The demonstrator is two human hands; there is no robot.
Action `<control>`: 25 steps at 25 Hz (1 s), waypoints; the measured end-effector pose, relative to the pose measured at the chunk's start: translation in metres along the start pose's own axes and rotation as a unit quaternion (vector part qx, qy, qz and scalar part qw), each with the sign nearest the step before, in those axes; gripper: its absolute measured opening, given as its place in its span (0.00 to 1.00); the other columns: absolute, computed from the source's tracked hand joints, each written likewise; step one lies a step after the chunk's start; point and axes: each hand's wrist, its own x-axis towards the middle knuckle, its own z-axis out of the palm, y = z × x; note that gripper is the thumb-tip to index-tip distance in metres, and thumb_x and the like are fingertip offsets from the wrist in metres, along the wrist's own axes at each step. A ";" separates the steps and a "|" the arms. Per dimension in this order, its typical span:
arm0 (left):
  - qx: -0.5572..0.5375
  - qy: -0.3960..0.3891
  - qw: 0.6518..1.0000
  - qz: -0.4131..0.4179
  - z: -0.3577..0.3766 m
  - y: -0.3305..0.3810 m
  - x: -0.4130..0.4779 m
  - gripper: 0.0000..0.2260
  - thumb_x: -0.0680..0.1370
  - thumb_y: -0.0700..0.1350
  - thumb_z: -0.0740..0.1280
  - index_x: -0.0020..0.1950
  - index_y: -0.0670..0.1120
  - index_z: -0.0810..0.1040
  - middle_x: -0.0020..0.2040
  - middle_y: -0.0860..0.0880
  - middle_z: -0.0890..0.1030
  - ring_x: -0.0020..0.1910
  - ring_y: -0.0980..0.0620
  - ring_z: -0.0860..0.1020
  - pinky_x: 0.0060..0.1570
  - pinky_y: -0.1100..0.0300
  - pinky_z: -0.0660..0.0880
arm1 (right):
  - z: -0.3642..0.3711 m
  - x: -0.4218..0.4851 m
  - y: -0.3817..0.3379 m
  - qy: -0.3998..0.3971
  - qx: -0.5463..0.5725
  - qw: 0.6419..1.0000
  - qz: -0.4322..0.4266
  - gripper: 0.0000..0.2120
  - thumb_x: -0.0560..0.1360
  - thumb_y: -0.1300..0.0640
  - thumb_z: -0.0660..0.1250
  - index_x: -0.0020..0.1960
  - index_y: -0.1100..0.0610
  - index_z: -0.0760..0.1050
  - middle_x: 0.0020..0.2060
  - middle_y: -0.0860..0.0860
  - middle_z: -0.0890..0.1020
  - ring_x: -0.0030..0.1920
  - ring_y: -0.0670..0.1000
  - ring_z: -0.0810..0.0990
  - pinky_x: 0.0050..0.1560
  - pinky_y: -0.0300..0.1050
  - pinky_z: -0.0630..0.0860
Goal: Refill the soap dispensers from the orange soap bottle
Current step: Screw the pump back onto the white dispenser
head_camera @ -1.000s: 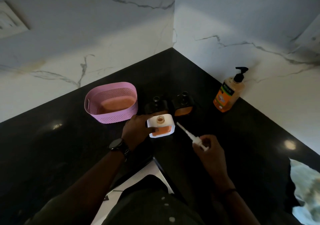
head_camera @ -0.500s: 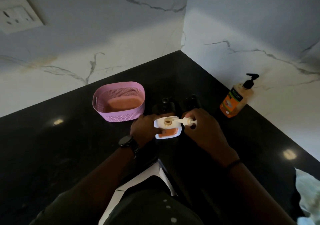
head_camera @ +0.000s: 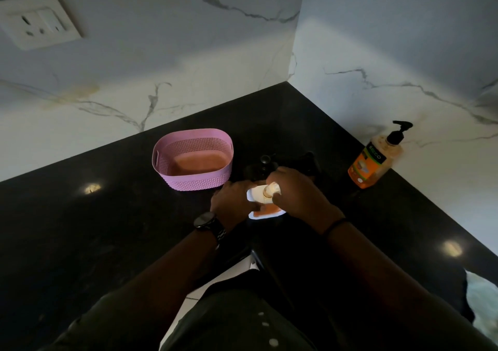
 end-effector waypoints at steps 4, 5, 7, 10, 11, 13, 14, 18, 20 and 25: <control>0.017 0.004 1.000 -0.006 -0.001 0.002 -0.001 0.25 0.72 0.59 0.73 0.68 0.55 0.75 0.65 0.50 0.80 0.64 0.47 0.77 0.62 0.48 0.75 | 0.009 0.011 -0.010 -0.011 -0.019 1.000 0.006 0.25 0.72 0.59 0.70 0.68 0.56 0.70 0.62 0.54 0.78 0.63 0.55 0.76 0.63 0.51 0.73; 0.016 -0.001 1.000 -0.008 -0.001 0.001 0.000 0.26 0.72 0.59 0.73 0.69 0.55 0.75 0.65 0.50 0.80 0.65 0.47 0.76 0.62 0.47 0.75 | 0.011 0.013 -0.013 -0.012 -0.037 0.999 0.009 0.27 0.72 0.57 0.70 0.70 0.56 0.68 0.63 0.54 0.78 0.63 0.55 0.76 0.63 0.51 0.73; 0.013 -0.021 1.000 -0.012 -0.003 0.002 0.001 0.28 0.72 0.58 0.74 0.70 0.54 0.74 0.67 0.50 0.79 0.66 0.47 0.75 0.63 0.46 0.74 | 0.015 0.017 -0.017 -0.012 -0.076 0.997 0.022 0.29 0.75 0.54 0.68 0.73 0.57 0.63 0.64 0.55 0.77 0.63 0.56 0.77 0.62 0.51 0.74; 0.014 -0.030 0.999 -0.016 -0.003 0.001 0.001 0.28 0.73 0.58 0.74 0.70 0.53 0.73 0.66 0.50 0.79 0.65 0.46 0.75 0.63 0.45 0.74 | 0.017 0.021 -0.013 -0.023 -0.125 0.991 0.046 0.28 0.78 0.50 0.65 0.73 0.58 0.62 0.61 0.56 0.79 0.60 0.55 0.79 0.58 0.50 0.75; 0.015 -0.027 0.999 -0.015 -0.003 0.001 0.001 0.27 0.73 0.57 0.73 0.70 0.53 0.73 0.66 0.49 0.79 0.65 0.47 0.75 0.63 0.45 0.74 | 0.015 0.020 -0.011 -0.033 -0.124 0.990 0.053 0.27 0.78 0.48 0.65 0.72 0.57 0.63 0.61 0.55 0.79 0.60 0.55 0.79 0.57 0.51 0.75; 0.011 -0.018 1.000 -0.015 -0.002 0.001 0.001 0.26 0.74 0.57 0.73 0.70 0.53 0.74 0.66 0.50 0.79 0.65 0.47 0.75 0.64 0.46 0.74 | 0.009 0.018 -0.008 -0.035 -0.090 0.994 0.049 0.28 0.75 0.50 0.68 0.72 0.55 0.63 0.63 0.55 0.77 0.62 0.56 0.77 0.58 0.53 0.75; 0.012 -0.017 1.000 -0.014 -0.002 0.000 0.002 0.25 0.74 0.57 0.73 0.70 0.54 0.74 0.67 0.50 0.79 0.65 0.47 0.75 0.64 0.47 0.74 | 0.006 0.017 -0.007 -0.029 -0.063 0.997 0.038 0.30 0.74 0.54 0.69 0.73 0.54 0.62 0.64 0.55 0.76 0.62 0.56 0.76 0.59 0.53 0.75; 0.010 -0.013 1.000 -0.008 0.001 0.000 0.003 0.26 0.74 0.56 0.74 0.71 0.55 0.74 0.67 0.50 0.78 0.66 0.47 0.75 0.63 0.48 0.74 | 0.004 0.015 -0.003 0.011 -0.026 0.999 0.042 0.32 0.74 0.54 0.70 0.73 0.51 0.59 0.56 0.54 0.81 0.56 0.55 0.81 0.54 0.52 0.77; 0.002 -0.011 1.000 -0.001 0.001 0.000 0.004 0.25 0.74 0.55 0.74 0.70 0.55 0.74 0.67 0.51 0.78 0.66 0.47 0.75 0.64 0.47 0.74 | 0.004 0.015 0.001 0.005 -0.028 0.999 0.040 0.36 0.72 0.55 0.71 0.74 0.49 0.56 0.59 0.53 0.80 0.58 0.55 0.80 0.56 0.55 0.77; -0.010 -0.022 1.000 -0.009 0.003 -0.003 0.004 0.24 0.75 0.56 0.73 0.70 0.53 0.74 0.67 0.50 0.78 0.66 0.47 0.76 0.64 0.48 0.74 | 0.009 0.019 0.004 -0.008 -0.058 0.997 0.042 0.36 0.74 0.46 0.70 0.76 0.51 0.56 0.62 0.54 0.79 0.60 0.54 0.79 0.59 0.52 0.76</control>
